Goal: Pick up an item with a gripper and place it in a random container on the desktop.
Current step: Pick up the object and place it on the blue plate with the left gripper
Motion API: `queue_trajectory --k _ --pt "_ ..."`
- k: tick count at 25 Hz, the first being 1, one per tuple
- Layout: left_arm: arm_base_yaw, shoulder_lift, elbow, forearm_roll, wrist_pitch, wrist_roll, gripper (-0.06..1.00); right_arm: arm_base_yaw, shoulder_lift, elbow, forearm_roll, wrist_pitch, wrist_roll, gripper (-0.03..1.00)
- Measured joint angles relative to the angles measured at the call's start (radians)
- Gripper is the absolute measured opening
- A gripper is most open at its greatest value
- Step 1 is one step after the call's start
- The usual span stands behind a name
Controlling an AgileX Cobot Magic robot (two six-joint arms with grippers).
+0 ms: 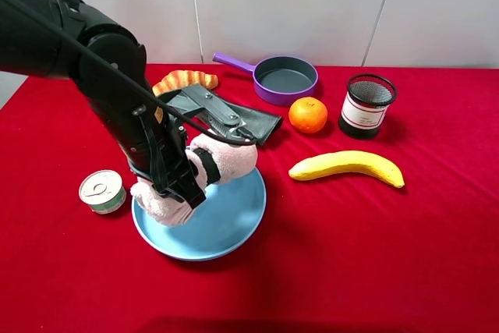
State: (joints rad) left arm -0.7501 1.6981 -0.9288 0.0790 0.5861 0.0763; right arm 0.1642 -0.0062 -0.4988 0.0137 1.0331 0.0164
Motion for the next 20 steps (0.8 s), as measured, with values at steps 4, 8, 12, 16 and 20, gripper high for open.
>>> queue_trajectory --k 4,8,12,16,20 --pt "0.0 0.0 0.007 -0.008 -0.014 -0.001 0.44 0.0 0.0 0.0 0.0 0.0 0.0 0.69" --pt "0.0 0.0 0.007 -0.019 -0.014 -0.001 0.44 0.0 0.0 0.0 0.0 0.0 0.0 0.69" --pt "0.0 0.0 0.007 -0.02 -0.015 -0.002 0.44 0.0 0.0 0.0 0.0 0.0 0.0 0.69" --pt "0.0 0.0 0.007 -0.021 -0.017 -0.032 0.44 0.0 0.0 0.0 0.0 0.0 0.0 0.69" --pt "0.0 0.0 0.007 -0.021 -0.017 -0.055 0.44 0.0 0.0 0.0 0.0 0.0 0.0 0.69"
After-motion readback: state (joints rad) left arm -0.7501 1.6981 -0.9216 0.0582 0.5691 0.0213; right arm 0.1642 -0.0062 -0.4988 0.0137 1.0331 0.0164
